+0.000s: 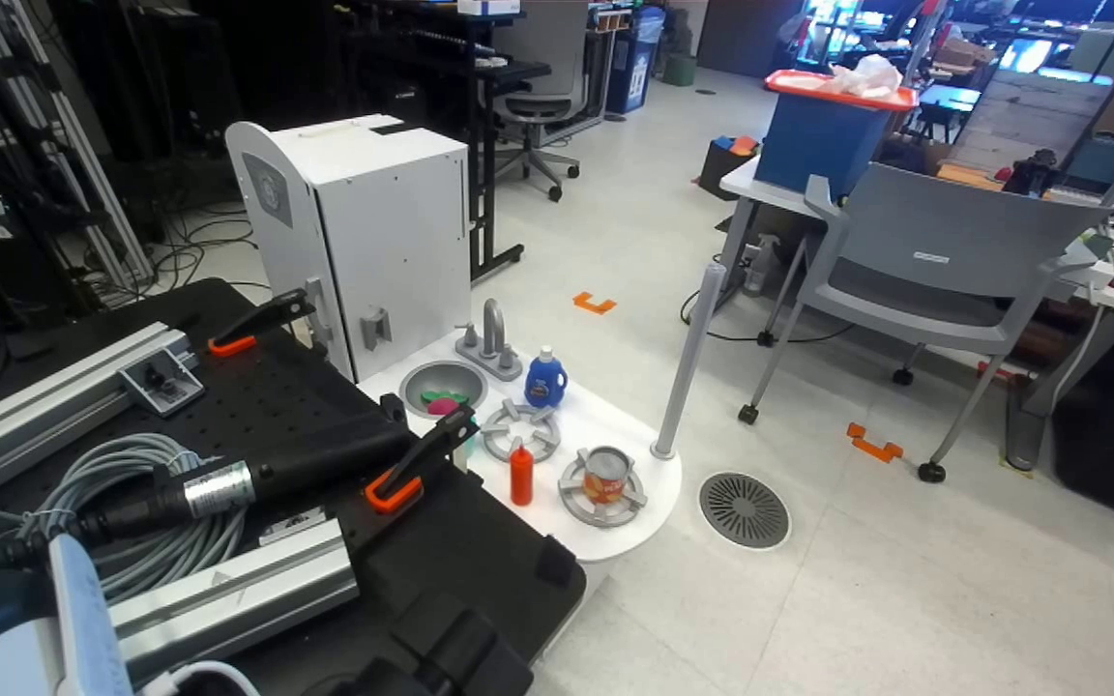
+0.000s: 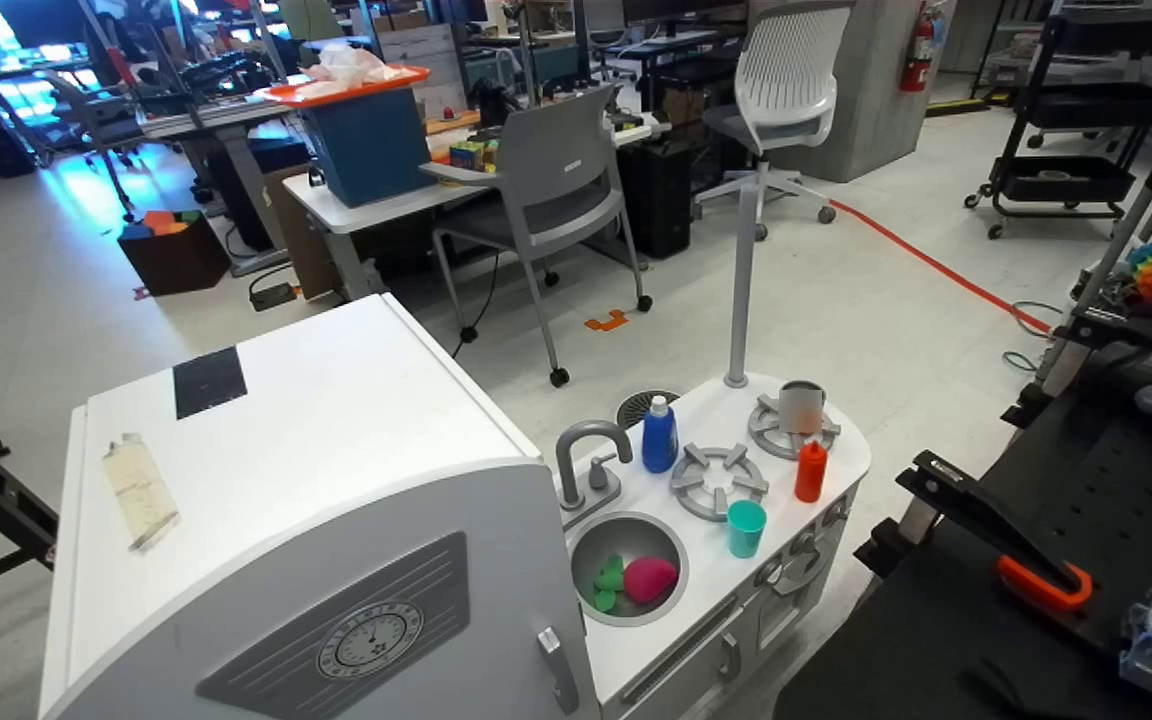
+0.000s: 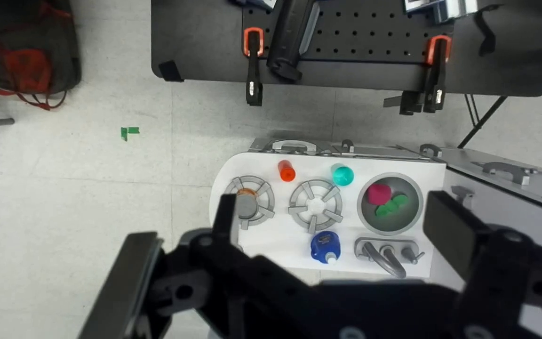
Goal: Pick up the orange object and put it in the toy cup
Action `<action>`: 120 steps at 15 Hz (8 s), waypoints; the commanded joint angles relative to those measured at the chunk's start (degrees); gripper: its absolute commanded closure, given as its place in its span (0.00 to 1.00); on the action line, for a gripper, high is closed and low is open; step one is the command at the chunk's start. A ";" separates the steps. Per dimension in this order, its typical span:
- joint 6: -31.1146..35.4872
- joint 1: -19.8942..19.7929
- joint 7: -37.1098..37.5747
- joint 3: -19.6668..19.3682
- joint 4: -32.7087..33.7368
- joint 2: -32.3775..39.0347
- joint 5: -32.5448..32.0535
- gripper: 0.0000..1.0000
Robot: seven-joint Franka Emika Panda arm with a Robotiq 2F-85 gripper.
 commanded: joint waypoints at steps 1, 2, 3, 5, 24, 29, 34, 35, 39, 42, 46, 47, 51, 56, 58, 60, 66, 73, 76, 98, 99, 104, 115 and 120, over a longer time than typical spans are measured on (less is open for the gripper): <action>12.46 0.32 2.82 1.48 -3.90 8.91 -2.94 0.00; 15.68 0.34 3.77 1.67 -4.31 12.26 -2.80 0.00; 18.18 0.43 4.50 1.76 -4.27 15.75 -2.17 0.00; 23.97 0.33 6.45 1.79 -4.12 22.94 -1.55 0.00; 53.41 1.78 13.75 -1.87 27.82 81.59 0.96 0.00; 55.56 0.38 11.13 2.94 32.70 87.50 3.42 0.00; 58.37 2.81 12.86 1.68 35.16 90.58 3.86 0.00; 58.81 3.03 13.07 1.27 35.51 90.85 3.82 0.00; 59.56 3.48 13.98 -0.39 36.92 91.63 3.90 0.00; 57.55 3.58 14.79 -1.14 37.62 92.12 4.16 0.00; 56.04 3.67 15.66 -2.12 37.41 93.10 4.13 0.00; 55.65 3.62 15.65 -2.11 37.18 93.26 4.10 0.00; 52.83 3.37 15.64 -1.81 36.81 93.59 4.16 0.00; 51.18 3.57 15.74 -1.75 36.99 93.82 4.01 0.28; 51.55 3.76 15.74 -1.85 37.21 94.03 3.89 0.39; 51.96 4.07 15.77 -1.99 37.39 94.25 3.72 0.55; 53.59 5.96 16.60 -3.46 35.81 93.14 3.13 0.87; 53.20 4.92 13.43 0.64 21.01 78.12 4.14 0.87; 52.81 4.86 13.40 2.02 16.32 72.75 4.37 0.87; 50.50 9.11 12.77 3.17 26.33 81.92 3.56 0.87; 50.61 9.29 12.74 3.13 26.67 82.29 3.44 0.87; 50.01 9.87 12.80 3.05 28.81 83.98 3.36 0.87; 49.63 10.85 13.00 1.53 32.91 88.54 2.77 0.87; 50.01 10.97 13.04 1.57 32.71 88.66 2.37 0.23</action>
